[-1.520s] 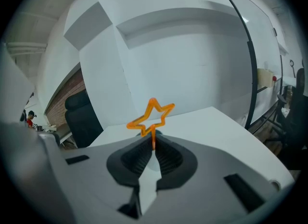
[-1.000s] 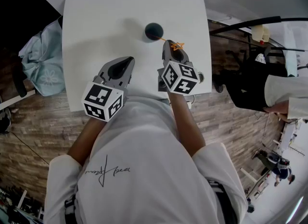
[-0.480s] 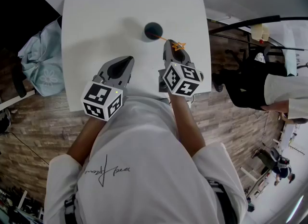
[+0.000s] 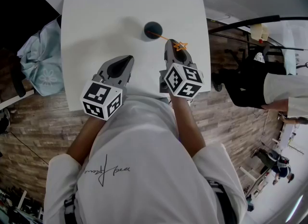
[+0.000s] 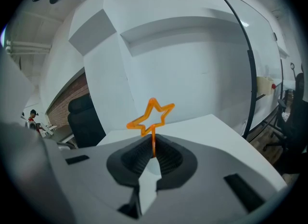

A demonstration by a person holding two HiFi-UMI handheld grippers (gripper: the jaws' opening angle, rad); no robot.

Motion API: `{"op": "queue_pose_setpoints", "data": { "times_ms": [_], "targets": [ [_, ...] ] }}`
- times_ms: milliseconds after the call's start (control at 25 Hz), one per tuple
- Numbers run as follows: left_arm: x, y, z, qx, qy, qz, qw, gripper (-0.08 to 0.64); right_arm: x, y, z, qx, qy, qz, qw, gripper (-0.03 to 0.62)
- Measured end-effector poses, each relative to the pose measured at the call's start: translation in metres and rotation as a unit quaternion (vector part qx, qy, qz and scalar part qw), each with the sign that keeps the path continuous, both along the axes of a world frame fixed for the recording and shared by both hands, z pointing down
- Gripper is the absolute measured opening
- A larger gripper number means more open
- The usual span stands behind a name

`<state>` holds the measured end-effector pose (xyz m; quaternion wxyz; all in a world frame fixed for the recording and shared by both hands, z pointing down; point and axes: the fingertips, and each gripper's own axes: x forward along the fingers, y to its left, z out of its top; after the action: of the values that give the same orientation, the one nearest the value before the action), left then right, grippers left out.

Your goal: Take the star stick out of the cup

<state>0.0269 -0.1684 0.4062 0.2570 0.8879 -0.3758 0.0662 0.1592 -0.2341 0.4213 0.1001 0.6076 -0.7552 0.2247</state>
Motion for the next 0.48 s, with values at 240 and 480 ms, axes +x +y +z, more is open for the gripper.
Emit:
{"op": "queue_pose_setpoints", "data": {
  "times_ms": [240, 480],
  "targets": [
    [0.001, -0.001, 0.000, -0.002, 0.002, 0.002, 1.0000, 0.003, -0.001, 0.002, -0.007, 0.004, -0.001, -0.003, 1.000, 0.026],
    [0.002, 0.000, 0.001, -0.004, 0.003, 0.003, 1.0000, 0.003, 0.002, 0.008, -0.012, 0.007, 0.002, -0.001, 1.000, 0.026]
  ]
}}
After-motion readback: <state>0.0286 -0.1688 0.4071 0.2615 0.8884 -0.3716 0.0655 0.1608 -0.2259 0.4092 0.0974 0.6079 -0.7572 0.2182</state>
